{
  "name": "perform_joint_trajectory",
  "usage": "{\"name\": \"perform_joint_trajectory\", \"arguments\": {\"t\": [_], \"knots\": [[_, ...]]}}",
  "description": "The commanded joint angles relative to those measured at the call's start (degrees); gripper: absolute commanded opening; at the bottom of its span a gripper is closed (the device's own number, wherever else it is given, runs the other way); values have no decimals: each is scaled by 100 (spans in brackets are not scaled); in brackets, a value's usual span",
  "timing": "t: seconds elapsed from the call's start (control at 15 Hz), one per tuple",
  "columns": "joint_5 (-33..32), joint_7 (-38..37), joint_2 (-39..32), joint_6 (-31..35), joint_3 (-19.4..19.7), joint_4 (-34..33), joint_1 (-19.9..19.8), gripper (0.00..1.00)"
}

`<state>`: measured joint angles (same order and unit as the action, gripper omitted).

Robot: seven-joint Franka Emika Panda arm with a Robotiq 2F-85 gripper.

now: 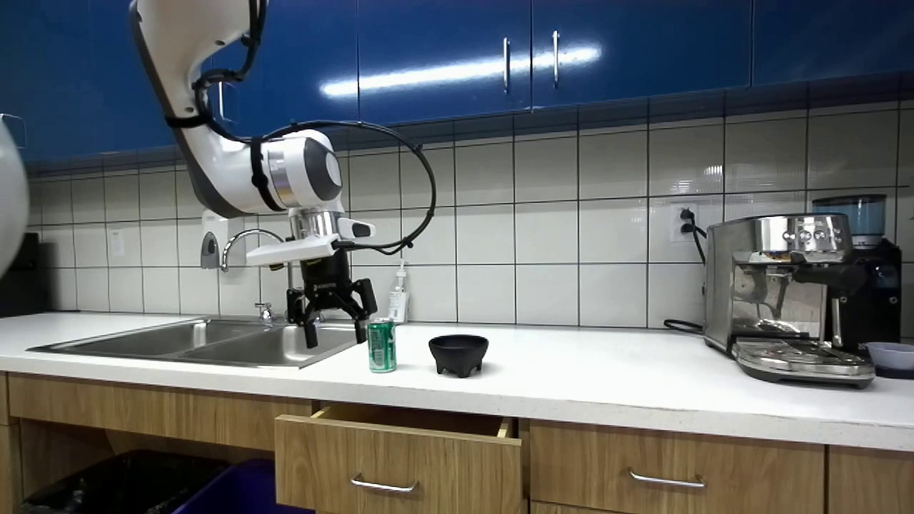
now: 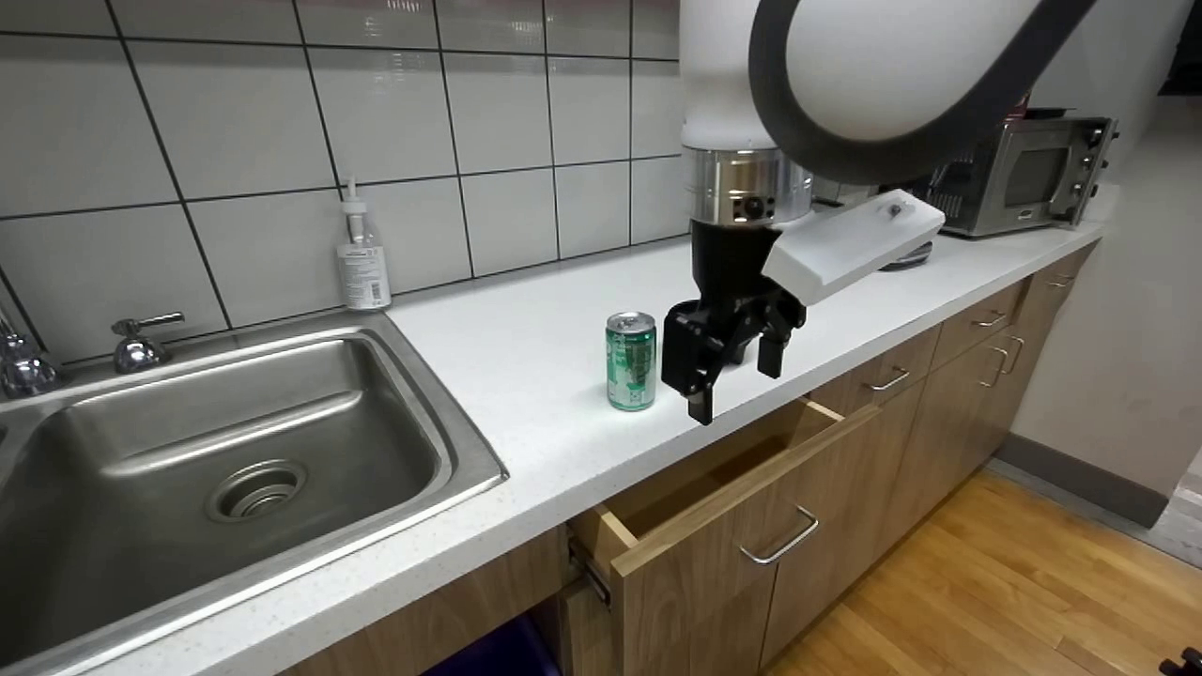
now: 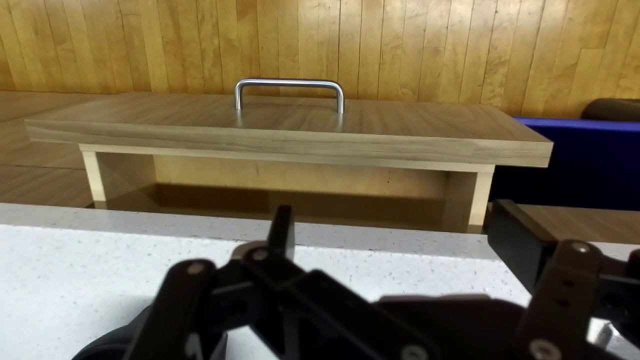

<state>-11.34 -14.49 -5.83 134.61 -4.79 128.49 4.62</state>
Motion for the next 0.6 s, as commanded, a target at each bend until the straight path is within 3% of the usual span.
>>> {"name": "perform_joint_trajectory", "arguments": {"t": [0.0, 0.53], "knots": [[-41, 383, -139, 500, 123, 105, -37, 100], [5, 754, -597, 1032, 280, 115, -41, 100]]}}
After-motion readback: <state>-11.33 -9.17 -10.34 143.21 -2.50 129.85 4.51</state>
